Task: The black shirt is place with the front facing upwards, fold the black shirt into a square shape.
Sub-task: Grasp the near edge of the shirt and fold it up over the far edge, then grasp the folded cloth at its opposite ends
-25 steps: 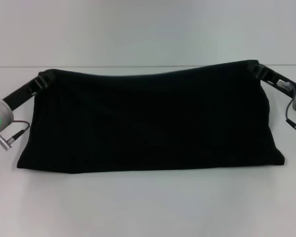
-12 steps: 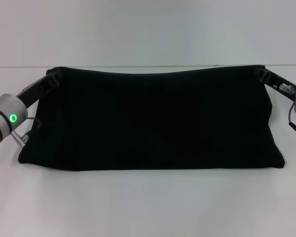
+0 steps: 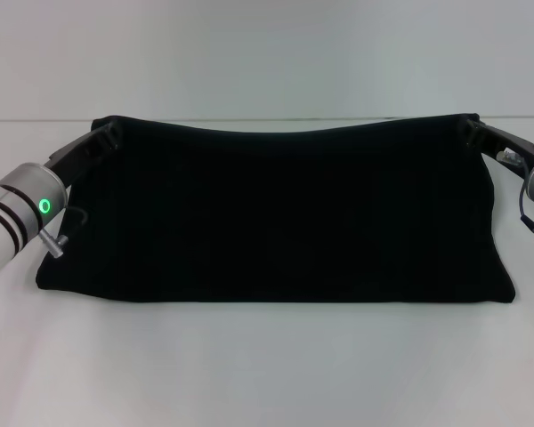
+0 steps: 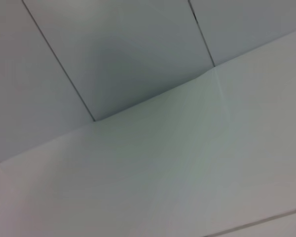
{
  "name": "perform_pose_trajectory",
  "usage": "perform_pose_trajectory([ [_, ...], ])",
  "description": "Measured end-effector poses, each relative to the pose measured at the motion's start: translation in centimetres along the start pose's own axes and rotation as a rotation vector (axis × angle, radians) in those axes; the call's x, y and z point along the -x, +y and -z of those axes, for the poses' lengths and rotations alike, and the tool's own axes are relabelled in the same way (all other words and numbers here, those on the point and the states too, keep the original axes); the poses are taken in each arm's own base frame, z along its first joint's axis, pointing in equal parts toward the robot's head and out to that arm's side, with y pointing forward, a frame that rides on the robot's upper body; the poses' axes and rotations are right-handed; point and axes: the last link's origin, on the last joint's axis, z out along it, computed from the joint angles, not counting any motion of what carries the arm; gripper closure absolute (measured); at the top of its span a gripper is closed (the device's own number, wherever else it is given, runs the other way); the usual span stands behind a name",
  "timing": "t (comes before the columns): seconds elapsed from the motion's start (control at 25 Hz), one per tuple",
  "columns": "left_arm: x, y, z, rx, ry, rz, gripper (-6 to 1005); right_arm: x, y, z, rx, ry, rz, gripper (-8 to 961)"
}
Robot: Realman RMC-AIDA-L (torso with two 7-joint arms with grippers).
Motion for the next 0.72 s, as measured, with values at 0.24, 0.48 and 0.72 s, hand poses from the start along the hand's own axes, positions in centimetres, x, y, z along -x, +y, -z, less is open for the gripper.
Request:
perform_pose_trajectory([
  [0.24, 0.55, -0.11, 0.11, -0.014, 0.015, -0.006, 797, 0.01, -0.51, 0.24, -0.016, -0.013, -0.013, 761],
  [0.48, 0.77, -0.40, 0.26, -0.026, 0.009, -0.006, 599, -0.02, -0.72, 0.42, -0.017, -0.019, -0.022, 530],
  [0.72, 0.91, -0.88, -0.22, -0.088, -0.036, -0.049, 307, -0.12, -0.90, 0.58, -0.016, -0.019, -0.021, 267],
])
